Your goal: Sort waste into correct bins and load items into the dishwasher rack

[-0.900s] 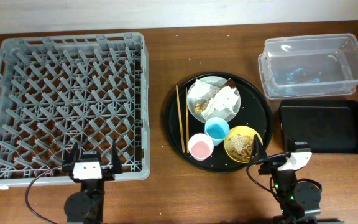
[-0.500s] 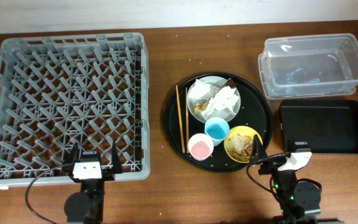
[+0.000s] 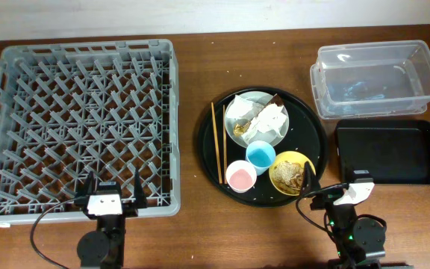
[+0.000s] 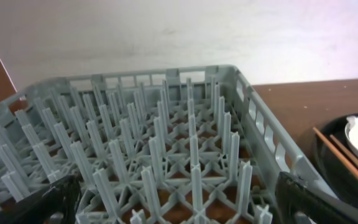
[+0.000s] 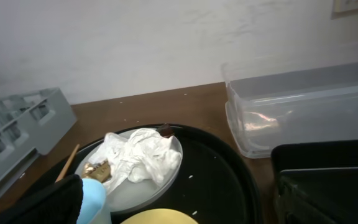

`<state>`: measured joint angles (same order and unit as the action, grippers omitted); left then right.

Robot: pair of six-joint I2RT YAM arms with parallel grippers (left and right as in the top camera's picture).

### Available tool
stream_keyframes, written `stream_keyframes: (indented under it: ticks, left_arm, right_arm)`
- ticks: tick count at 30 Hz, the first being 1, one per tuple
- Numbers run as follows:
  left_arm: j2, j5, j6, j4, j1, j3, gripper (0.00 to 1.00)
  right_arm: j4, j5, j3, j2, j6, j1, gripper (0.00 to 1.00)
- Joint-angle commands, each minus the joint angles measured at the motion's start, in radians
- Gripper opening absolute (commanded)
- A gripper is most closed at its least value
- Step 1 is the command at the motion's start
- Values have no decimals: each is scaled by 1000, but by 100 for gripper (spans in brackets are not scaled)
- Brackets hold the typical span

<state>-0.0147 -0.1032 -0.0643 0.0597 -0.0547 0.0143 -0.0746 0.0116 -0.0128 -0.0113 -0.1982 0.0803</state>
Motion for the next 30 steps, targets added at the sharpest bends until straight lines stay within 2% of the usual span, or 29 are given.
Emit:
stream_keyframes:
  ticks: [1,4,5,6,9,13,14,16,20,21,23,24,26,30]
  left_arm:
    - [10,7,-16,-24,5,-5,99]
    - [10,99,-14,-30,5,-5,99]
    - [10,101,32,-66,5,-2,99]
    - [10,107,80,-78,5,26,99]
    - [-26,111,79,-74,5,129,99]
    - [-326,105,19,-74,5,411,99]
    - [-483,108,-40,-70,5,534,99]
    - [-705,108,-47,14,5,741,99]
    - [-1025,117,-137,324,5,1125,99]
    - [-1131,116,-137,432,5,1268,99]
    - [-1264,115,-137,573,5,1445,99]
    - [-1338,115,-137,665,5,1536,99]
    - [-1413,116,-136,732,5,1580,99]
    - [-1539,142,-132,812,5,1578,99]
  right_arm:
    - [3,64,7,6,6,6,98]
    - [8,116,7,3,-1,6,98]
    - [20,112,7,2,0,6,98]
    - [57,112,7,2,0,6,98]
    - [174,108,-38,2,12,3,98]
    - [167,110,-225,-84,62,4,98]
    - [97,114,-342,-193,64,4,98]
    - [-51,140,-561,-383,63,5,98]
    - [-231,164,-922,-718,63,5,98]
    - [-341,200,-1066,-871,63,7,98]
    - [-466,206,-1227,-1057,64,35,98]
    - [-548,206,-1344,-1206,64,79,98]
    - [-634,206,-1485,-1415,63,147,99]
    - [-621,277,-1509,-1743,63,188,97]
